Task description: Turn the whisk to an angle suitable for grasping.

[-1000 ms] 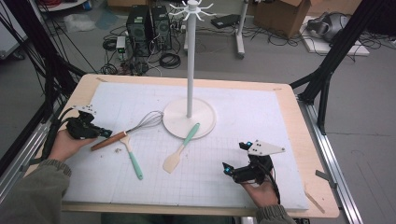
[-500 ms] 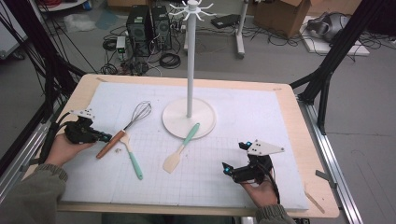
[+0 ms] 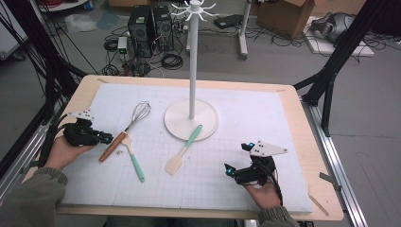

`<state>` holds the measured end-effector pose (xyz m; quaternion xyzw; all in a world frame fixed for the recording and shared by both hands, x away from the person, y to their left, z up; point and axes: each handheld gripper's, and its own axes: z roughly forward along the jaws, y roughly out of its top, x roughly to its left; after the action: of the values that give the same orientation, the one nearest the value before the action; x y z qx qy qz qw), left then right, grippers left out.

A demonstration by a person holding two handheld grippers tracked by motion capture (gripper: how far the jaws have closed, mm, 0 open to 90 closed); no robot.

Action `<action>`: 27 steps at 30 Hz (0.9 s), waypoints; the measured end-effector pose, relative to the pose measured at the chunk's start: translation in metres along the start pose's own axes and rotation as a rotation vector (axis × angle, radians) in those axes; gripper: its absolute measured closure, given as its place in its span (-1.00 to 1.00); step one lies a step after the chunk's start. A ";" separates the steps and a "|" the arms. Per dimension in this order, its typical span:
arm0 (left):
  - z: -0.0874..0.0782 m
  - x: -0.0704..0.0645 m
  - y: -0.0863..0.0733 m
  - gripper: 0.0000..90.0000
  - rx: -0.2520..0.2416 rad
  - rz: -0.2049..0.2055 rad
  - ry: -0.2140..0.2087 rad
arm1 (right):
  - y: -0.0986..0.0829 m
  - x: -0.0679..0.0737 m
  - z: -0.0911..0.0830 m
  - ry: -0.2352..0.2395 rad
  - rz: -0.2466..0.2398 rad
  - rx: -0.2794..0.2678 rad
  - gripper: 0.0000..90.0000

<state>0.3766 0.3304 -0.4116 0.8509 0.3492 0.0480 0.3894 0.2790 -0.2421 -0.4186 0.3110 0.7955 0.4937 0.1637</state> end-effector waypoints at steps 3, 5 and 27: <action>-0.003 -0.003 0.002 0.55 -0.019 0.005 0.013 | 0.000 0.000 0.000 -0.005 -0.004 -0.004 -0.99; -0.005 -0.006 0.003 0.50 -0.028 0.009 0.024 | 0.000 0.000 -0.001 -0.006 -0.002 -0.003 -0.99; -0.012 -0.029 0.002 0.02 -0.102 0.027 0.102 | 0.001 -0.001 -0.004 -0.016 0.003 -0.016 -0.99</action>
<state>0.3516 0.3186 -0.3966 0.8311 0.3543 0.1142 0.4131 0.2779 -0.2458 -0.4160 0.3149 0.7897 0.4976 0.1717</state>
